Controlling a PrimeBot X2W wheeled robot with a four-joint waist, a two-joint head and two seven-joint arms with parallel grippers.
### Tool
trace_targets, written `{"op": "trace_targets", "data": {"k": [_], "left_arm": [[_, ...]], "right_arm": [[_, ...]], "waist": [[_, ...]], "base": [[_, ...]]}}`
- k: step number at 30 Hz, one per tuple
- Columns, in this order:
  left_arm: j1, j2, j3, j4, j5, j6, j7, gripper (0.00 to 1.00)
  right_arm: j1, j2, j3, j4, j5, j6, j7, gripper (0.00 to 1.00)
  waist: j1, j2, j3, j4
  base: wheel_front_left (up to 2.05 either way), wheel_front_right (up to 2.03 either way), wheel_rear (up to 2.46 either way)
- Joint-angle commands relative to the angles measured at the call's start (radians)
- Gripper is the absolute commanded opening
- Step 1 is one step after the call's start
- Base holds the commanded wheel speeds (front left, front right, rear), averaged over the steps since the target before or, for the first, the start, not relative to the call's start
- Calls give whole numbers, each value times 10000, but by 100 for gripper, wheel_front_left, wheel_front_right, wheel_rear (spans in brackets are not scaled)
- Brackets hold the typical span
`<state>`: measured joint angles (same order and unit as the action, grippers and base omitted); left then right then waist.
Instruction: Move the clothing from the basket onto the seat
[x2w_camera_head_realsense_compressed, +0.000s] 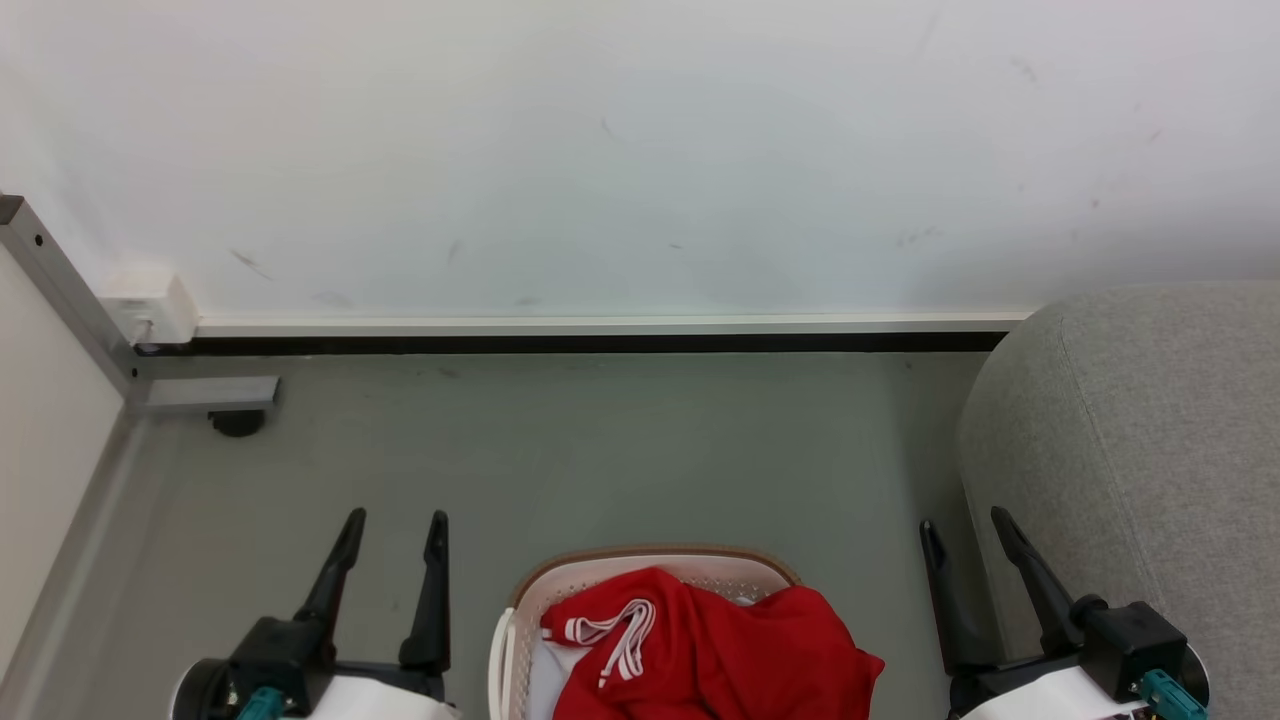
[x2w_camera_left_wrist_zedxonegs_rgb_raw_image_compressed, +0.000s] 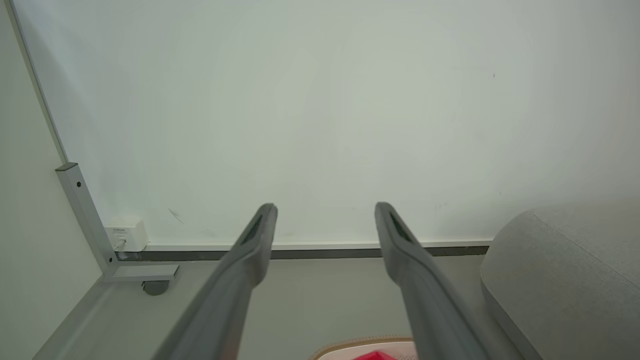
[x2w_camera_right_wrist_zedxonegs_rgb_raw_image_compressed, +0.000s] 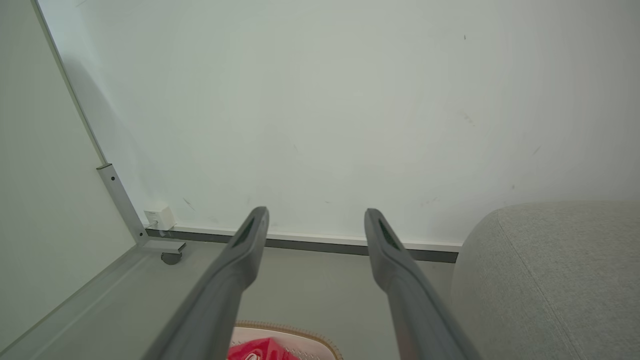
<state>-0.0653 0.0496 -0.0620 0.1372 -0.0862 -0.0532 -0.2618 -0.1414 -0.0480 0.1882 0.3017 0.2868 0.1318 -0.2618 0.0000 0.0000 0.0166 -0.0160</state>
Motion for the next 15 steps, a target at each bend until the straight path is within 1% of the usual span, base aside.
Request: {"op": "trace_targets", "data": {"k": [1,15], "left_arm": [[-80,23,11,-46,87,-36,-32,100],[18,20,6,-83,-76,42,-30,100]], "right_arm": [[-123,-45,12,29,-101,-21,-41,100],[-112,-43,42,-6,150,-21,-41,100]], "waist": [[0,0,9,4],[0,0,32,-28]], "base": [[0,0,0],[0,0,0]]}}
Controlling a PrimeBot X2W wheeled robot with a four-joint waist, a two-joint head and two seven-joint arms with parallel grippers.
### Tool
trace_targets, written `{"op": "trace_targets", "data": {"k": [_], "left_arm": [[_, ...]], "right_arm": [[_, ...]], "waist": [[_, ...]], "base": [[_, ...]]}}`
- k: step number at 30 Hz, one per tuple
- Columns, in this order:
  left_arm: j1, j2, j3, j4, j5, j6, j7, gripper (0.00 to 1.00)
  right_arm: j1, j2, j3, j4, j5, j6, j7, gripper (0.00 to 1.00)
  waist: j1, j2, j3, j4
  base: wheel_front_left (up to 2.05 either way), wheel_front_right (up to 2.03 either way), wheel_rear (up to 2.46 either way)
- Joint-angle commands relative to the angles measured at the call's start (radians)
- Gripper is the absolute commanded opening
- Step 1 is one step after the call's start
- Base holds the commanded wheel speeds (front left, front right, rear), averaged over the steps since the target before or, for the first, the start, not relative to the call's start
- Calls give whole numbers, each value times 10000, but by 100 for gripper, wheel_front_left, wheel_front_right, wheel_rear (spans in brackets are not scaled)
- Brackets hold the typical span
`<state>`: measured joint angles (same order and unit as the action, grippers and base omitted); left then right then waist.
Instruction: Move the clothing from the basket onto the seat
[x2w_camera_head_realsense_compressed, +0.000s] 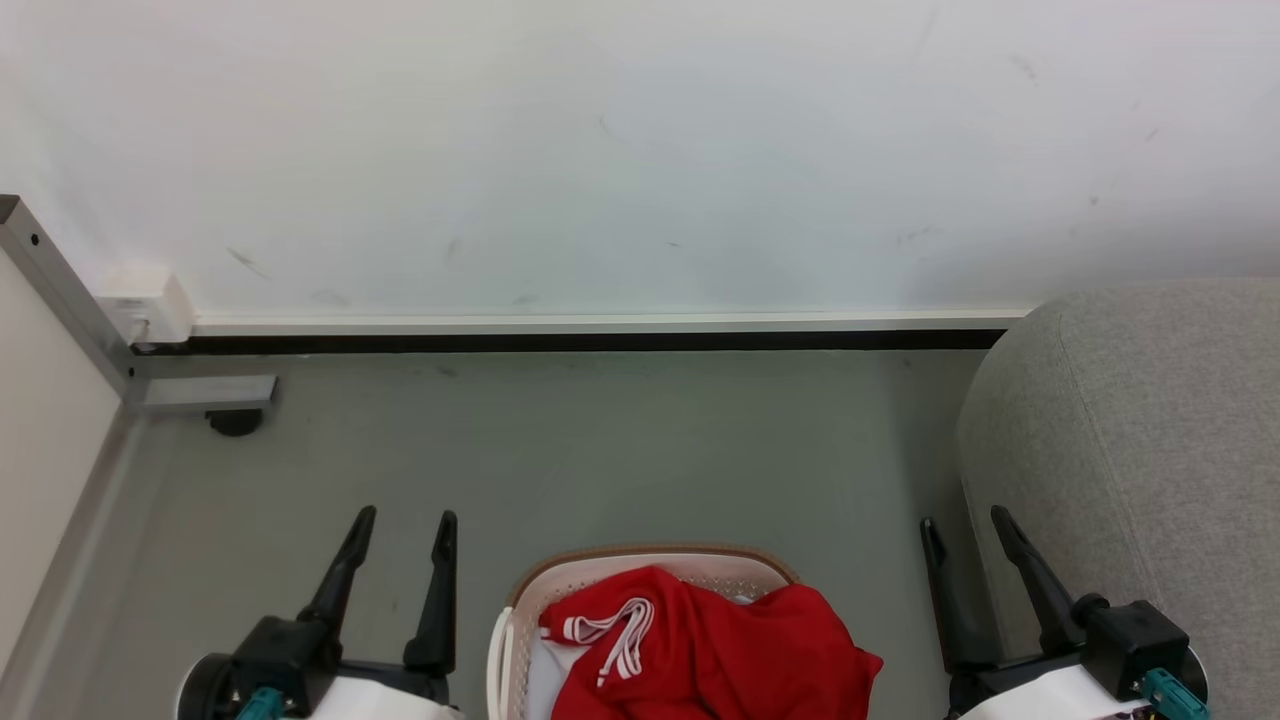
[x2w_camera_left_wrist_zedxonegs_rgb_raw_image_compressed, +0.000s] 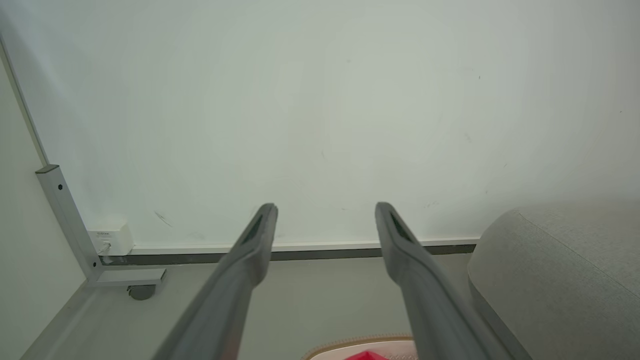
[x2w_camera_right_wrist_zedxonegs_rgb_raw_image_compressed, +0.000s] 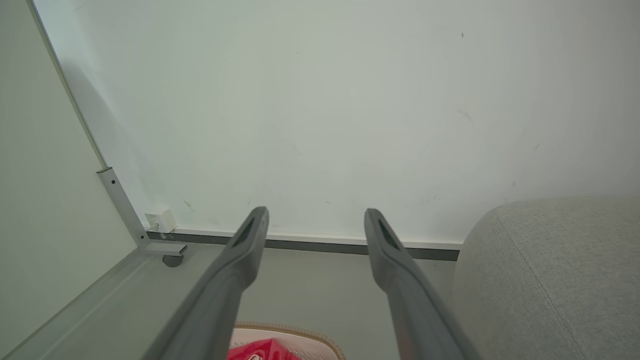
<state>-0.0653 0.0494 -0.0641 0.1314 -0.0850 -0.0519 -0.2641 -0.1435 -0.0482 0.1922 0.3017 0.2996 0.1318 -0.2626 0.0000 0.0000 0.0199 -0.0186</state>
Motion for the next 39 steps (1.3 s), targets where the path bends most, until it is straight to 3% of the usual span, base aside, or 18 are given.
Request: {"op": "trace_targets", "data": {"k": [1,23,39], "left_arm": [[24,21,34,-24,-89,31,-7,100],[-112,22,125,-30,-308,79,-7,100],[-555,26,92,428,-377,18,-6,100]], "right_arm": [[-87,-41,8,-3,26,-21,-33,100],[-198,-41,69,-24,153,-21,-33,100],[-495,-38,-160,-233,29,-21,-21,100]], "waist": [[0,0,0,-5],[0,0,188,-124],[0,0,1080,-883]], "base": [[0,0,0],[0,0,0],[0,0,0]]}}
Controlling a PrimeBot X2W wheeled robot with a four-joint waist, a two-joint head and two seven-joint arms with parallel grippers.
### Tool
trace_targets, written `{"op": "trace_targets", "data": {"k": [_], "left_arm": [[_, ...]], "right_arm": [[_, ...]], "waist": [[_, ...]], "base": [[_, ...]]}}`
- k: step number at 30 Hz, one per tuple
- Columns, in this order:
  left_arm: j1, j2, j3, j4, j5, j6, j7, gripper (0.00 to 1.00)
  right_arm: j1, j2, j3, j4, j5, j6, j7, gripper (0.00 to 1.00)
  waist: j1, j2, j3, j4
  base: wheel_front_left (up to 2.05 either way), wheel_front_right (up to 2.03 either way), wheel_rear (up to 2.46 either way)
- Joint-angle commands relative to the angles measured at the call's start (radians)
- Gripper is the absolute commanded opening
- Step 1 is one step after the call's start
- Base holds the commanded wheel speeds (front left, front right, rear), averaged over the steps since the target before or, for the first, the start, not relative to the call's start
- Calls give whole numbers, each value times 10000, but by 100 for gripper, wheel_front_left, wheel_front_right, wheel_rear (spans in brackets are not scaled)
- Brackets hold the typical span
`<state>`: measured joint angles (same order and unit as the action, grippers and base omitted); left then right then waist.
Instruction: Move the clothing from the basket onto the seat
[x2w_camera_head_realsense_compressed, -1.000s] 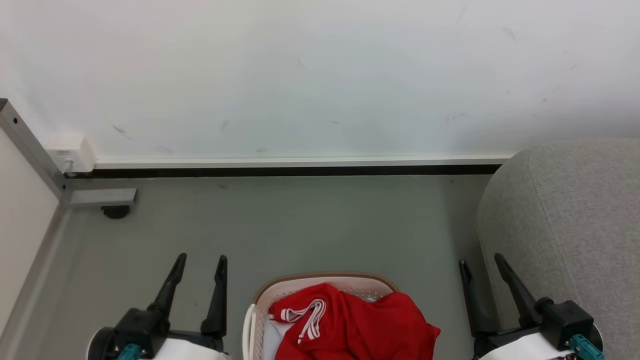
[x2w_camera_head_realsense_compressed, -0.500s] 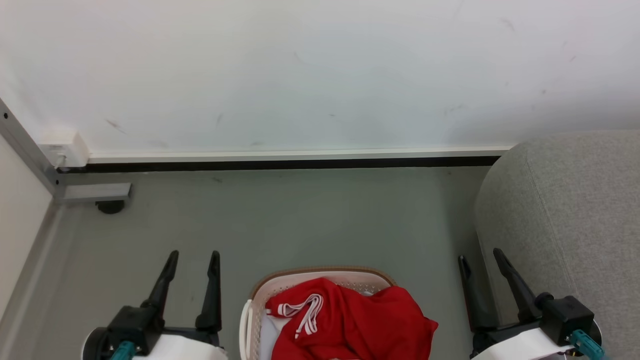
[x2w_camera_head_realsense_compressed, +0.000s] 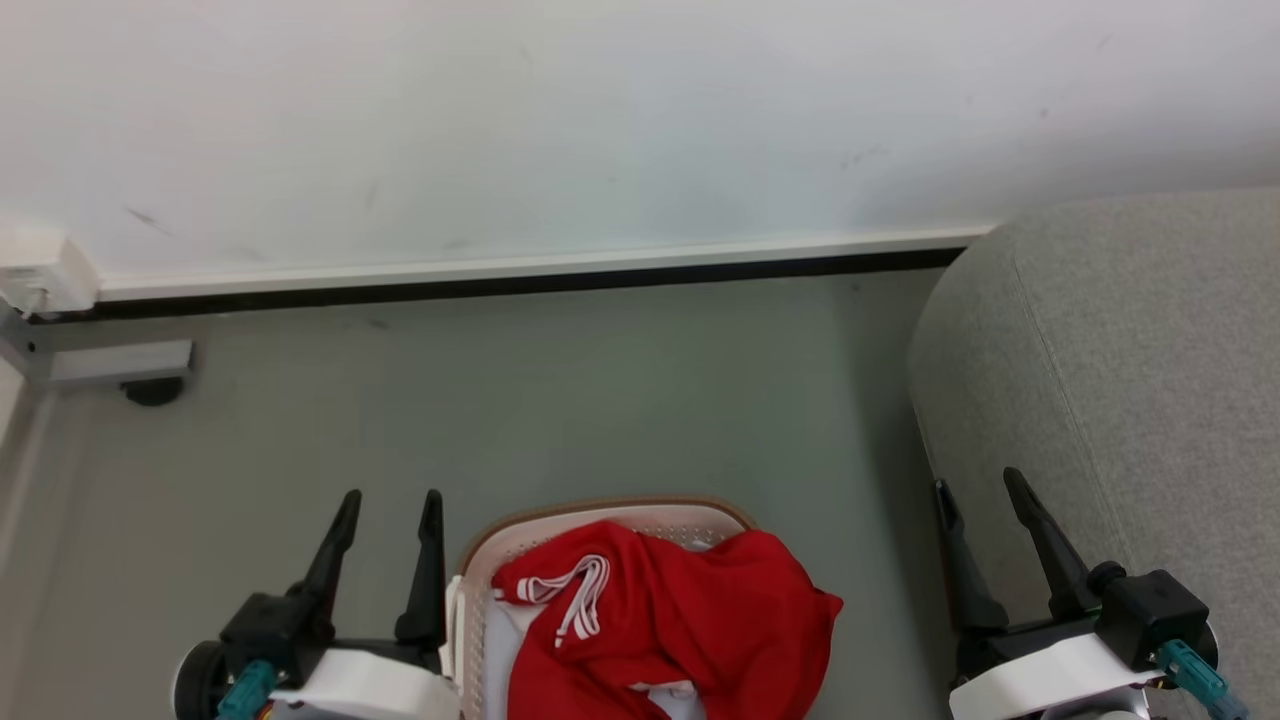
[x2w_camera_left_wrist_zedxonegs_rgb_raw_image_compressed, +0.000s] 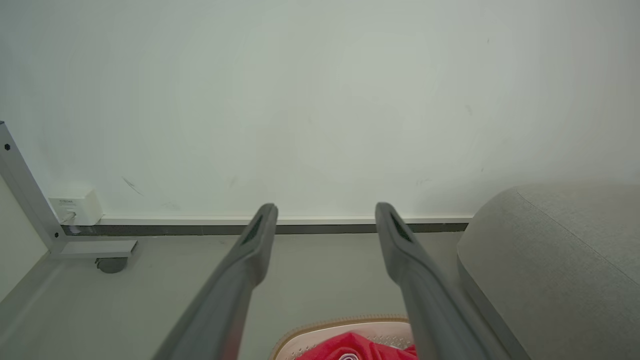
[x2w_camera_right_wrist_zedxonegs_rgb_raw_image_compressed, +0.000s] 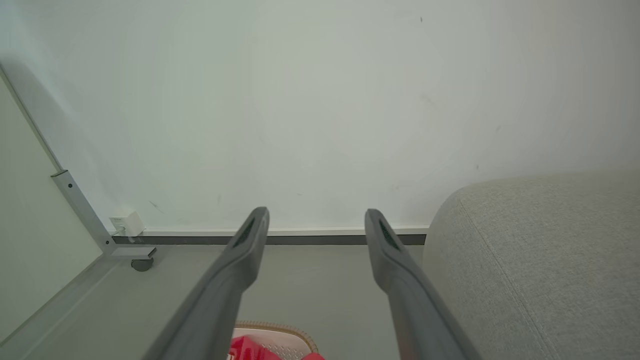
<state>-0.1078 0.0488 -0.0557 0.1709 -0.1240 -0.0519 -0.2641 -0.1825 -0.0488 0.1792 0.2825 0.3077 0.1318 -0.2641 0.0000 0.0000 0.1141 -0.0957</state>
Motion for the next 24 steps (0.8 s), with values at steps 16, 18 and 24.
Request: {"op": "trace_targets", "data": {"k": [16,18,24], "left_arm": [[-2300,189,-392,3645,618,-314,-5,100],[-2649,271,-455,4300,695,-329,-7,100],[-3817,616,-710,6506,906,-452,20,100]], "right_arm": [[-866,-26,-278,-460,69,-21,-4,100],[-947,-29,-223,-532,177,-21,-5,100],[-1125,-28,-185,-683,403,-21,-4,100]], "waist": [[0,0,2052,-1479],[0,0,2293,-1706],[0,0,2965,-2271]], "base": [[0,0,0],[0,0,0],[0,0,0]]}}
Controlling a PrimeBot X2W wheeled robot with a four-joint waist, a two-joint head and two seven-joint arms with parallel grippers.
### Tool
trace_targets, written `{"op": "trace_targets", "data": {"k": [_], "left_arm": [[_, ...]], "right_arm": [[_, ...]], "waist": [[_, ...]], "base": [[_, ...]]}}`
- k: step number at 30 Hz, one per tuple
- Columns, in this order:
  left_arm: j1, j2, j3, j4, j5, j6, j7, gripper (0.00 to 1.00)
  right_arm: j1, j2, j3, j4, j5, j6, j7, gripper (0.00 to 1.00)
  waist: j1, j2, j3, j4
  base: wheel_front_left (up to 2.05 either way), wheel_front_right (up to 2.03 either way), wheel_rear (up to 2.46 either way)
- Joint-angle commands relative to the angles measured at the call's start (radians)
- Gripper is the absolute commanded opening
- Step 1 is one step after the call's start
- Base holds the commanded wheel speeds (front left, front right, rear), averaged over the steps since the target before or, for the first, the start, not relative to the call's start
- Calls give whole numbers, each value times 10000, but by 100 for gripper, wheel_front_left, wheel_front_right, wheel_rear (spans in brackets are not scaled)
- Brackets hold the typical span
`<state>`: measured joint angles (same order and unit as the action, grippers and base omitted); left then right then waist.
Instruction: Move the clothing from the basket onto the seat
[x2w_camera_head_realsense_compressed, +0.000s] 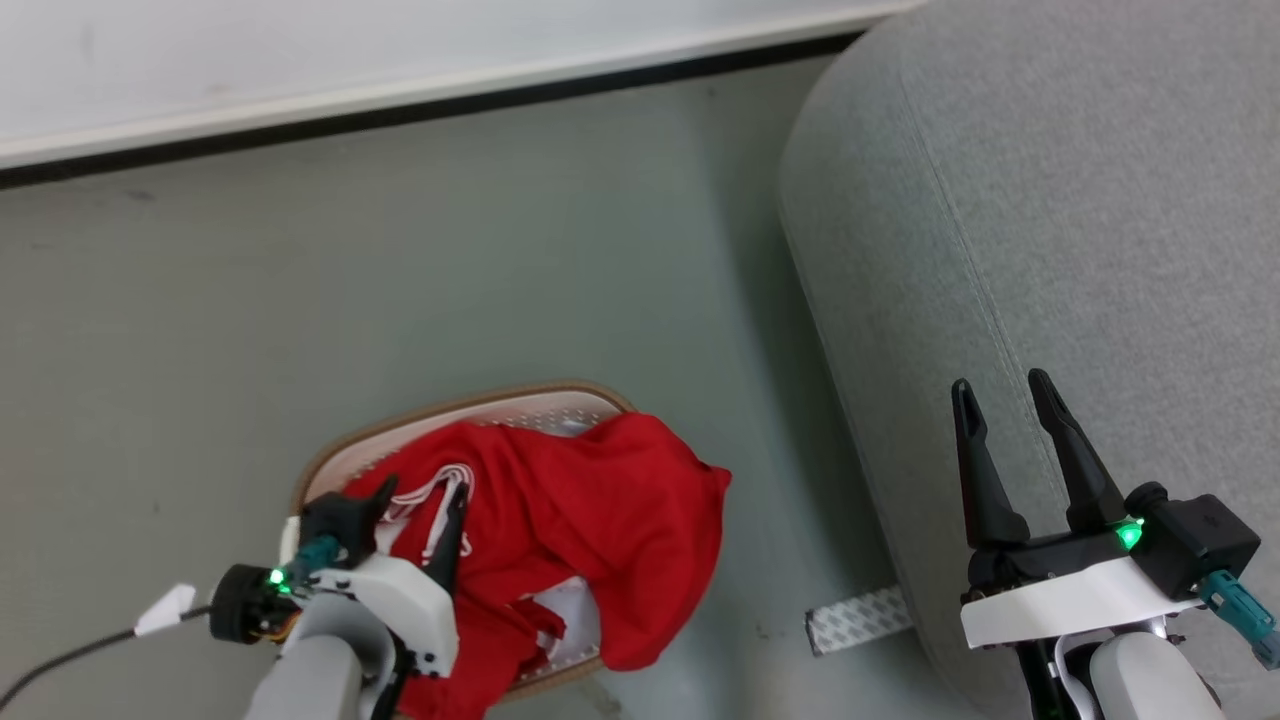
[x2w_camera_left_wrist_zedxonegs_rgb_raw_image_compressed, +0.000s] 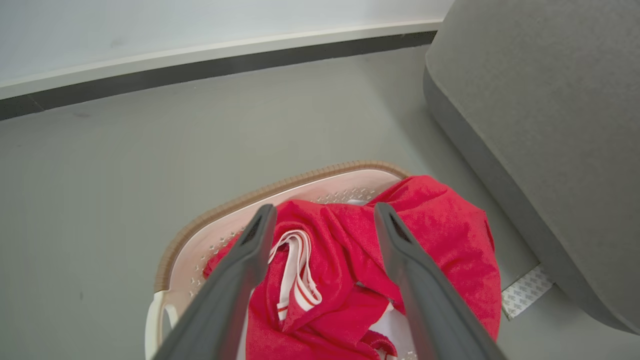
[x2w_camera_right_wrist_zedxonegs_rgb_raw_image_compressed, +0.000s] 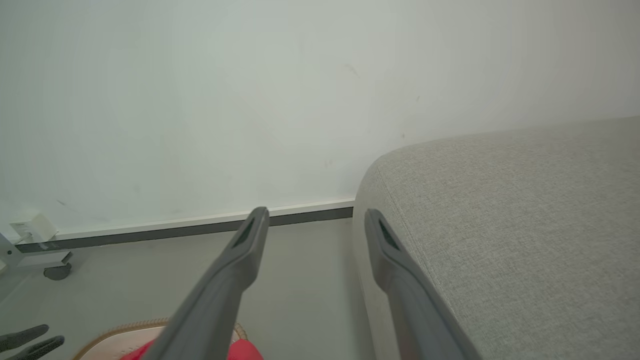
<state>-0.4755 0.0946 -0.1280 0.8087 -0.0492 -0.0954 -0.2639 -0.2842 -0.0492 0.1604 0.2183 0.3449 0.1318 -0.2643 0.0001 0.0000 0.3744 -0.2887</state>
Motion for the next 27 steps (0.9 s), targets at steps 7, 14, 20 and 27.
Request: {"op": "trace_targets", "data": {"k": [7,14,20,27], "left_arm": [[-1309,544,-325,2420,193,-176,258,100],[-2266,948,-660,3906,272,-262,752,100],[-2820,1313,-770,4405,321,-221,1271,100],[-3214,1720,-932,4666,371,-110,2102,100]], "right_arm": [[-400,-22,95,-225,382,-21,-2,100],[-677,-21,180,-403,678,-21,-2,100],[-921,-22,375,-522,963,-21,-2,100],[-1102,-22,617,-569,1413,-21,-2,100]], "waist": [[-1,0,1191,-945],[-1,0,2098,-1402],[-1,0,2677,-1735],[-1,0,3262,-2188]], "base": [[0,0,0],[0,0,0],[0,0,0],[0,0,0]]}}
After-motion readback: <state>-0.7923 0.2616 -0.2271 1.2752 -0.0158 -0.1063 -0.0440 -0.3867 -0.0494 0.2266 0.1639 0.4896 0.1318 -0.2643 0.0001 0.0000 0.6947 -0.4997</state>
